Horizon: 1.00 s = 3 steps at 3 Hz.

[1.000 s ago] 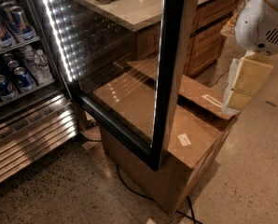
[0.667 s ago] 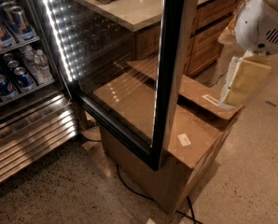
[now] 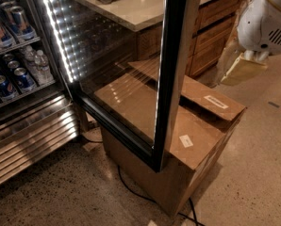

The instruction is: Close right fridge door

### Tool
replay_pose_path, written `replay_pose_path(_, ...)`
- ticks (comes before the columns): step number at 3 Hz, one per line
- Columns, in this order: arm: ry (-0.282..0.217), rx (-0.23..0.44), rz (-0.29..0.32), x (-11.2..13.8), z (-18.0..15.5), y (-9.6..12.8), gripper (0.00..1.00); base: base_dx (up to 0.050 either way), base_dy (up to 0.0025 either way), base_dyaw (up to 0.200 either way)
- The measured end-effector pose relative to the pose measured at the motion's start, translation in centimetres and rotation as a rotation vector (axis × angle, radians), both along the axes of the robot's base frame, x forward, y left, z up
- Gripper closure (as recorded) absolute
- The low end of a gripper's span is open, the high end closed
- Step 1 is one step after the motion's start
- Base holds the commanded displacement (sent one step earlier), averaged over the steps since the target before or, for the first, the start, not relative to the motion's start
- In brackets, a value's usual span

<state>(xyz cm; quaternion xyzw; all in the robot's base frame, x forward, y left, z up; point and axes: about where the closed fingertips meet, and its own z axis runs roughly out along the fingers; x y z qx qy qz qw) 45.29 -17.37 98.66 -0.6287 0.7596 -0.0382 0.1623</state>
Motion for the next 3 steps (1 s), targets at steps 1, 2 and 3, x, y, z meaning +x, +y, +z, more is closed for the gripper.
replay_pose_path(1,0.0,0.0,0.0,0.0,0.0,0.0,0.88,0.0,0.0,0.0)
replay_pose_path(2,0.0,0.0,0.0,0.0,0.01,0.0,1.0,0.0,0.0,0.0)
replay_pose_path(3,-0.002,0.001,0.0,0.01,0.05,0.02,1.0,0.0,0.0,0.0)
